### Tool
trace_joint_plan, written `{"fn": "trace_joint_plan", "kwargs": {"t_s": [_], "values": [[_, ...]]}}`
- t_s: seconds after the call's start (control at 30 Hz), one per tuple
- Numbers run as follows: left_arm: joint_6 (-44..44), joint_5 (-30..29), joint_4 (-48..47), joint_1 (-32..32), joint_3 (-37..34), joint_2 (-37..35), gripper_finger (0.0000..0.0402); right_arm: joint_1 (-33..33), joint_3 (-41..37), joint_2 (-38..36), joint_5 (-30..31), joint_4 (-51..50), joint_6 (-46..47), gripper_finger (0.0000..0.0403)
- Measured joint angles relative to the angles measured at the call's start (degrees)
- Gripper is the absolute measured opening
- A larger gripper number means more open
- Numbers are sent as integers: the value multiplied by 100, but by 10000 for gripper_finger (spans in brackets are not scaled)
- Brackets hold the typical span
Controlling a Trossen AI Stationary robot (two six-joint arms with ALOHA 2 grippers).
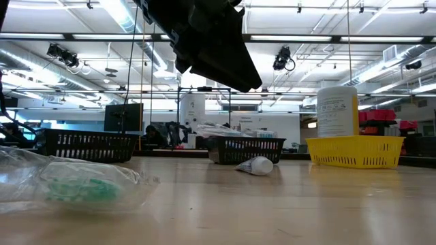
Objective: Pick & Place Travel size toiletries
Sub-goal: Put the white toothpaste into the left black basket
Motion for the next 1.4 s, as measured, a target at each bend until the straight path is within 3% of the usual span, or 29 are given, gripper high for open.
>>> {"fn": "trace_joint_plan", "kwargs": {"t_s": [0.13, 0.27, 0.53, 0.77, 0.87, 1.07, 1.2, 1.4], "values": [[59, 262, -41, 0, 0, -16, 144, -195, 0, 0, 1259, 1212, -285, 154], [156, 778, -498, -74, -7, -350, 144, -586, -110, 0, 1803, 2268, -322, 157], [136, 1061, -1230, -406, -4, -945, 144, -1378, -1086, 184, 1882, 4691, -830, 200], [-200, 1741, -1523, -853, -4, -1001, 144, -1912, -1467, 899, 1873, 5953, -859, 248], [-662, 1652, -1763, -1029, -4, -1001, 144, -2085, -1405, 1305, 1873, 6142, -857, 251], [-842, 647, -1783, -1217, -4, -1000, 144, -2352, -1214, 1934, 1851, 6306, -758, 235], [-810, 360, -1838, -1187, -4, -999, 144, -2555, -1041, 2309, 1866, 6305, -84, 233], [-825, 246, -1856, -1165, -4, -1001, 144, -2846, -471, 2950, 2088, 6165, 143, 256]]}}
